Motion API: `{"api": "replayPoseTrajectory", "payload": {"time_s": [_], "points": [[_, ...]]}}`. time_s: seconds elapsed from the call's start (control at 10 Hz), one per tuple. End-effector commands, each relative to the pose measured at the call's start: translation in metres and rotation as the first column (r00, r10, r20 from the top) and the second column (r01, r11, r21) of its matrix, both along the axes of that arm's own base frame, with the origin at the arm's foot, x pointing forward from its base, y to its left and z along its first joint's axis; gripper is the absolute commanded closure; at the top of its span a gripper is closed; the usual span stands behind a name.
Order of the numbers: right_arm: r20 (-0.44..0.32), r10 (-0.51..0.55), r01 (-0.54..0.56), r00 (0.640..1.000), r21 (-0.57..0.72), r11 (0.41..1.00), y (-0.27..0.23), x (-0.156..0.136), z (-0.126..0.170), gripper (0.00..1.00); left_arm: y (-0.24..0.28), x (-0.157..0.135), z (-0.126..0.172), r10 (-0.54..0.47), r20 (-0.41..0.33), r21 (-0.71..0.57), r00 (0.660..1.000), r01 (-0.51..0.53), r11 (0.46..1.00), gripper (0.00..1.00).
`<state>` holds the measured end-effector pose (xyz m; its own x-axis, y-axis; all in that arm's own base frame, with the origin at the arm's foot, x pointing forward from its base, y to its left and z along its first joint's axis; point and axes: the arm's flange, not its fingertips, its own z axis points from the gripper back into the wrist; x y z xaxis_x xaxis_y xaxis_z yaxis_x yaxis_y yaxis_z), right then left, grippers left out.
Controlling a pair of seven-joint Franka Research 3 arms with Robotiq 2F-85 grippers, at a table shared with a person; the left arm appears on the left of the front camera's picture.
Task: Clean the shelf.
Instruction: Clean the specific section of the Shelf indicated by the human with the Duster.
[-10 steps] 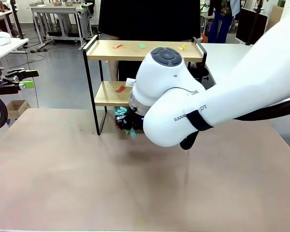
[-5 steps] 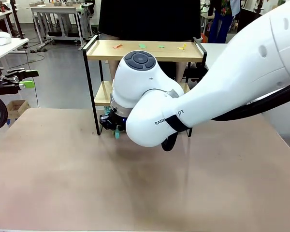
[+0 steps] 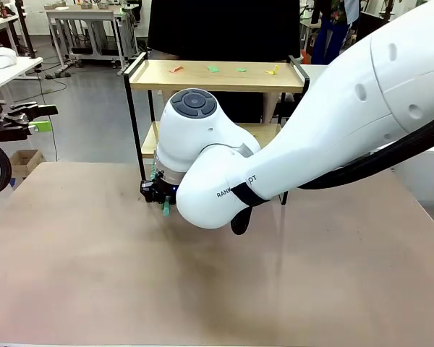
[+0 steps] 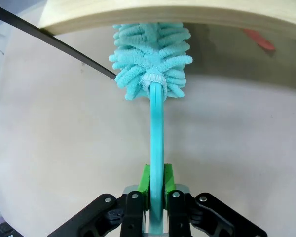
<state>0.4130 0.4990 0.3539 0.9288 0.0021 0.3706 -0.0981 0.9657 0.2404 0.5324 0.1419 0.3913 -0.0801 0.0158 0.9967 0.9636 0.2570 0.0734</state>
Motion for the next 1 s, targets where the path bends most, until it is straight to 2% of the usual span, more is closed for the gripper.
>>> {"api": "replayPoseTrajectory", "payload": {"time_s": [0.0,0.2,0.3,0.4,0.7,0.9], "points": [[-0.010,-0.046,0.046,0.999,-0.025,0.999,0.011,-0.001,-0.012,0.87,0.000,-0.001,0.002,-0.003,0.012,0.005,1.000,0.003,1.000,0.00],[-0.038,-0.035,0.035,0.999,-0.011,0.999,0.012,-0.001,-0.020,0.87,0.000,-0.001,0.002,-0.003,0.012,0.005,1.000,0.003,1.000,0.00],[-0.038,0.024,-0.024,0.999,-0.017,1.000,0.018,-0.003,-0.017,0.87,0.000,-0.001,0.002,-0.003,0.012,0.005,1.000,0.003,1.000,0.00],[-0.030,-0.005,0.004,1.000,-0.025,1.000,0.003,-0.001,-0.020,0.87,0.000,-0.001,0.002,-0.003,0.012,0.005,1.000,0.003,1.000,0.00],[-0.032,0.001,-0.001,0.999,-0.026,1.000,0.006,-0.002,-0.022,0.87,0.000,-0.001,0.002,-0.003,0.012,0.005,1.000,0.003,1.000,0.00],[-0.039,-0.004,0.003,0.999,-0.043,0.999,-0.014,-0.006,-0.024,0.87,0.000,-0.001,0.002,-0.003,0.012,0.005,1.000,0.003,1.000,0.00]]}}
